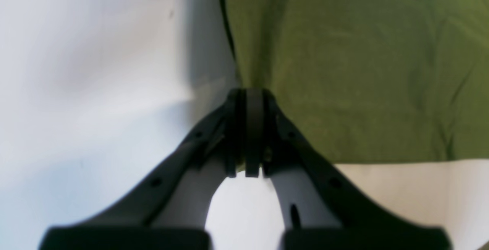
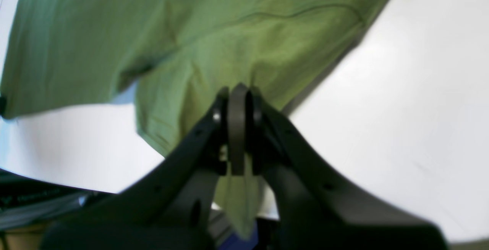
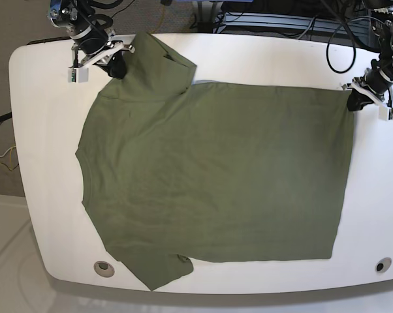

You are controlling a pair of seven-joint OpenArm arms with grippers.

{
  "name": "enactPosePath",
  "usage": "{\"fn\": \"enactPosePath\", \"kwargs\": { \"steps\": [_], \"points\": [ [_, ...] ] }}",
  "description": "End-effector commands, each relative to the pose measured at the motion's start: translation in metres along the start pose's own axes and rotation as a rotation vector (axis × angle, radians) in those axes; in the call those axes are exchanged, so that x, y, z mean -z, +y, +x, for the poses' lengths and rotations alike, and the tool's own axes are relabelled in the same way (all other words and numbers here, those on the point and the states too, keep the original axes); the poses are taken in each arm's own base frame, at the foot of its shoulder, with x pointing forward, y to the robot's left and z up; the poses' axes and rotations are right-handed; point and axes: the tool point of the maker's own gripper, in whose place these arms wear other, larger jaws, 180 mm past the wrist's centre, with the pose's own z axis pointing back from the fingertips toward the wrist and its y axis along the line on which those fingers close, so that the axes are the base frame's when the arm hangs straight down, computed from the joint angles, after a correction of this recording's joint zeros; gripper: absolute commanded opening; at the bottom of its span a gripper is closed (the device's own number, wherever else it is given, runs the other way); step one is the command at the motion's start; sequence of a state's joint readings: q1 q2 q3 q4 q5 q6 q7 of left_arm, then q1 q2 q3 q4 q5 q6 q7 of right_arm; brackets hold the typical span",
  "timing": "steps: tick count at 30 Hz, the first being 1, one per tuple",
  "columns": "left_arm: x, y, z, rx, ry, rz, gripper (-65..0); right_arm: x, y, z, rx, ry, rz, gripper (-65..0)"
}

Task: Fold the T-shirt properly
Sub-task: 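Lift the grasped shirt edge with both grippers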

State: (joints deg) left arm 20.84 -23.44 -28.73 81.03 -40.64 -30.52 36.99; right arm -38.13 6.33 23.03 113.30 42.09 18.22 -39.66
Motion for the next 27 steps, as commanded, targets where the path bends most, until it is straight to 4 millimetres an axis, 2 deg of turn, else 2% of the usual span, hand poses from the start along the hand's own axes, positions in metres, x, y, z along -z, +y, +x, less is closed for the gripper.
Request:
{"fn": "enactPosePath", "kwargs": {
  "steps": [1,5,7,11,17,21,25,27],
  "points": [
    [-0.012,-0.002,0.013,0.040,-0.036,-0.007,-65.0,-0.013,-0.002,0.008,-0.014,-0.036,-0.004,-65.0],
    [-0.020,-0.004,0.010,0.055,-0.031,-0.005,-65.0,-0.021,-0.006,0.007,-0.014,-0.035,-0.018,-65.0],
    [-0.032,-0.008,0.007,0.105,-0.017,-0.001,-65.0,-0.033,-0.005,-0.003,-0.027,-0.010,-0.020,-65.0],
    [-0.038,-0.007,0.001,0.120,0.000,0.008,-65.0,-0.038,-0.006,-0.008,-0.029,0.005,-0.025,-65.0],
    [-0.041,-0.001,-0.016,0.127,0.047,0.032,-65.0,-0.043,-0.009,-0.022,-0.014,0.040,-0.050,-65.0],
    [-0.041,0.001,-0.019,0.131,0.059,0.041,-65.0,-0.043,-0.010,-0.025,-0.010,0.047,-0.053,-65.0],
    [-0.039,-0.001,-0.018,0.132,0.056,0.035,-65.0,-0.042,-0.008,-0.021,-0.019,0.038,-0.046,-65.0],
    [-0.035,-0.008,-0.004,0.131,0.019,0.013,-65.0,-0.039,-0.007,-0.008,-0.037,0.004,-0.045,-65.0]
  ]
}}
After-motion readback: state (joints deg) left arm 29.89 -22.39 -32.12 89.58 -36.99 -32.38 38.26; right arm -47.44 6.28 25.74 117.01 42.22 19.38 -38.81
